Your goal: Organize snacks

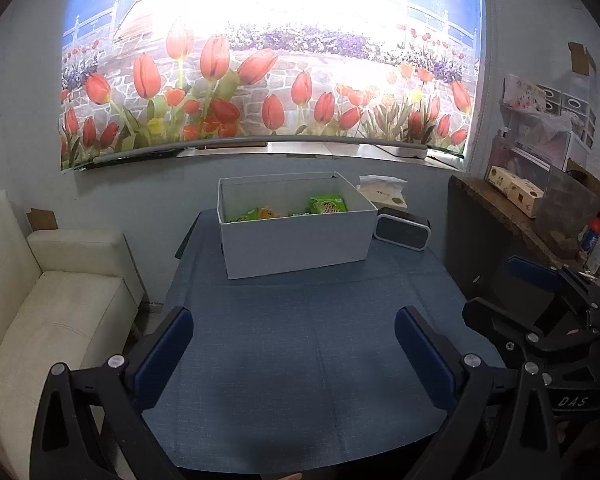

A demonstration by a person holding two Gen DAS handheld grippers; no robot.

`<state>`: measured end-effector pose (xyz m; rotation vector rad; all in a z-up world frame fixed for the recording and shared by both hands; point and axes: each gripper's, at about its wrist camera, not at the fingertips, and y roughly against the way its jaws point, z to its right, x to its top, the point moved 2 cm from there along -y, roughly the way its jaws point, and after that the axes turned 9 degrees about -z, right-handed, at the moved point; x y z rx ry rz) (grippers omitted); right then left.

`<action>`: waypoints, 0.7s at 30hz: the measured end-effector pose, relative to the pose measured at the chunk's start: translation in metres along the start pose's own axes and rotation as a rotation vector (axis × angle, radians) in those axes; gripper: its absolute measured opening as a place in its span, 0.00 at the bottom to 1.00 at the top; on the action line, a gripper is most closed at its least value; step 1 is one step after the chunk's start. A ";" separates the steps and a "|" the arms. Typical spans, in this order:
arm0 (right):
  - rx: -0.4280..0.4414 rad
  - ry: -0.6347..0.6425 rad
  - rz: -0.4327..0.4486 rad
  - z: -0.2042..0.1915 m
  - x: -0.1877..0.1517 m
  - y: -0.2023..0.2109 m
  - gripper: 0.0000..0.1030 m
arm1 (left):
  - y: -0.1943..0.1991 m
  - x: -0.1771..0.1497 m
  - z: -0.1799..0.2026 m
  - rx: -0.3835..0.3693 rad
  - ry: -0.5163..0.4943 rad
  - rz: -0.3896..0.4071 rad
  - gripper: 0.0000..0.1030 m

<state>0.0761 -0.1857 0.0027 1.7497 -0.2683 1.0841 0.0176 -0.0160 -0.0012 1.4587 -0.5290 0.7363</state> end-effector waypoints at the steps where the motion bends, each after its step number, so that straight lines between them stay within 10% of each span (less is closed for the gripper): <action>1: -0.003 0.004 0.001 -0.001 0.001 0.001 0.95 | 0.000 0.000 -0.001 -0.010 0.005 -0.002 1.00; 21: 0.017 -0.027 -0.016 0.004 0.002 0.002 0.95 | -0.005 0.003 -0.003 -0.007 -0.005 -0.024 1.00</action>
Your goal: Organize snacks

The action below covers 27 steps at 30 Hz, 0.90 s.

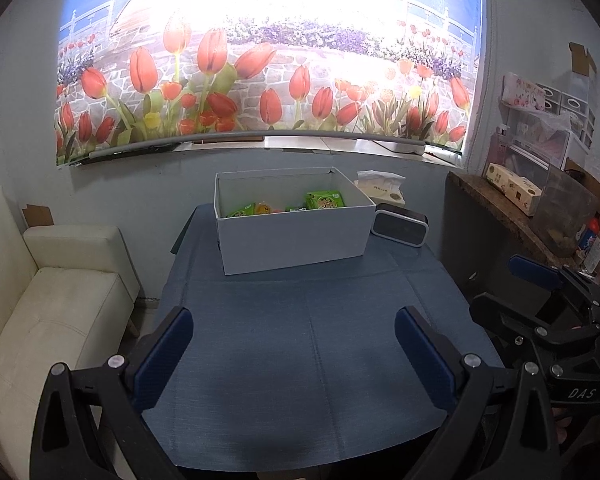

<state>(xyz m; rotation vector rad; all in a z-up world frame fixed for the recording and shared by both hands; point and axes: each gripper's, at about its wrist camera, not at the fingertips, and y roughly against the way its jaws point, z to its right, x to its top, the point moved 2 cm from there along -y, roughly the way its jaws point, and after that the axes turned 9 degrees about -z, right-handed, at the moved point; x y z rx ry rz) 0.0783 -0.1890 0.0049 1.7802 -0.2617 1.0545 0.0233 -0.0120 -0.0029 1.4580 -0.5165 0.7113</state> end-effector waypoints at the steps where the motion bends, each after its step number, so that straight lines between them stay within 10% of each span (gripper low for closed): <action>1: 0.000 0.001 -0.001 0.000 0.000 0.000 0.95 | 0.000 0.000 0.000 0.000 -0.001 0.000 1.00; 27: 0.020 -0.010 -0.026 -0.001 -0.002 -0.006 0.95 | -0.007 0.000 -0.002 -0.004 -0.008 -0.023 1.00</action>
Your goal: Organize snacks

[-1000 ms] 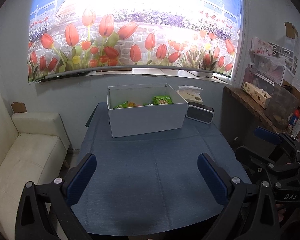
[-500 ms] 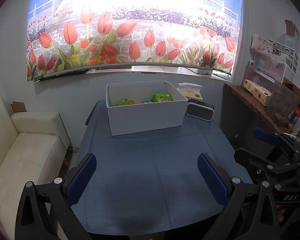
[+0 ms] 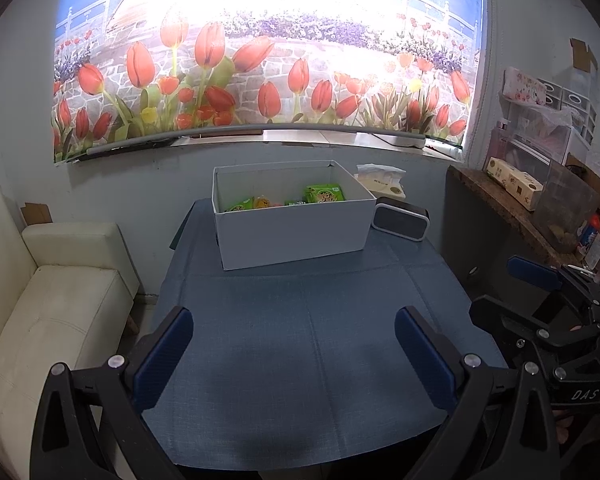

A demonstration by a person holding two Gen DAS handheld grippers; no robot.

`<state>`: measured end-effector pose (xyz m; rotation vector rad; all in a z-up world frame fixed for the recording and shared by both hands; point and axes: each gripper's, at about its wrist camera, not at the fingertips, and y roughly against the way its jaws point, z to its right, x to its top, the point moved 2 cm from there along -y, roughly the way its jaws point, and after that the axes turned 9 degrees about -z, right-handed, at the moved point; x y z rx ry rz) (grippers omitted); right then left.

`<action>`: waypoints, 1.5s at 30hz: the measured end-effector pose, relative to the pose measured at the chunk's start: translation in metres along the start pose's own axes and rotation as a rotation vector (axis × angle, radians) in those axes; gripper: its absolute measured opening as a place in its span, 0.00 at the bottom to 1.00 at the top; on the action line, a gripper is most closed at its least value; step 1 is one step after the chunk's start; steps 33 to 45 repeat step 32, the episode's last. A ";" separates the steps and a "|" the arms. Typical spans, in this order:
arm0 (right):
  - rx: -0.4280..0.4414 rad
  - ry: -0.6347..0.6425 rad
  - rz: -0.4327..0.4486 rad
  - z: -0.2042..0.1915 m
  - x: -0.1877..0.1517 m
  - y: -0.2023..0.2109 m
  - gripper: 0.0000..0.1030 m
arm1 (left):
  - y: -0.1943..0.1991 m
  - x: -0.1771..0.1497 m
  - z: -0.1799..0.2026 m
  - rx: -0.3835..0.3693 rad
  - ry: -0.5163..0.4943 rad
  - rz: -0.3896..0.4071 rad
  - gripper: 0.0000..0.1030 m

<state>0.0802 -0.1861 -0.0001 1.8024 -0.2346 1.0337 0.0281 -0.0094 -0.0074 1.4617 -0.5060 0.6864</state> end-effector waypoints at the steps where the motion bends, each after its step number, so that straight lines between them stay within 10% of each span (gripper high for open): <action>1: 0.001 0.000 0.000 0.000 0.000 0.000 0.95 | 0.000 0.000 0.000 0.000 -0.001 -0.001 1.00; 45: -0.003 -0.008 0.004 0.001 -0.001 0.004 0.95 | 0.004 -0.001 0.004 -0.009 -0.003 0.006 1.00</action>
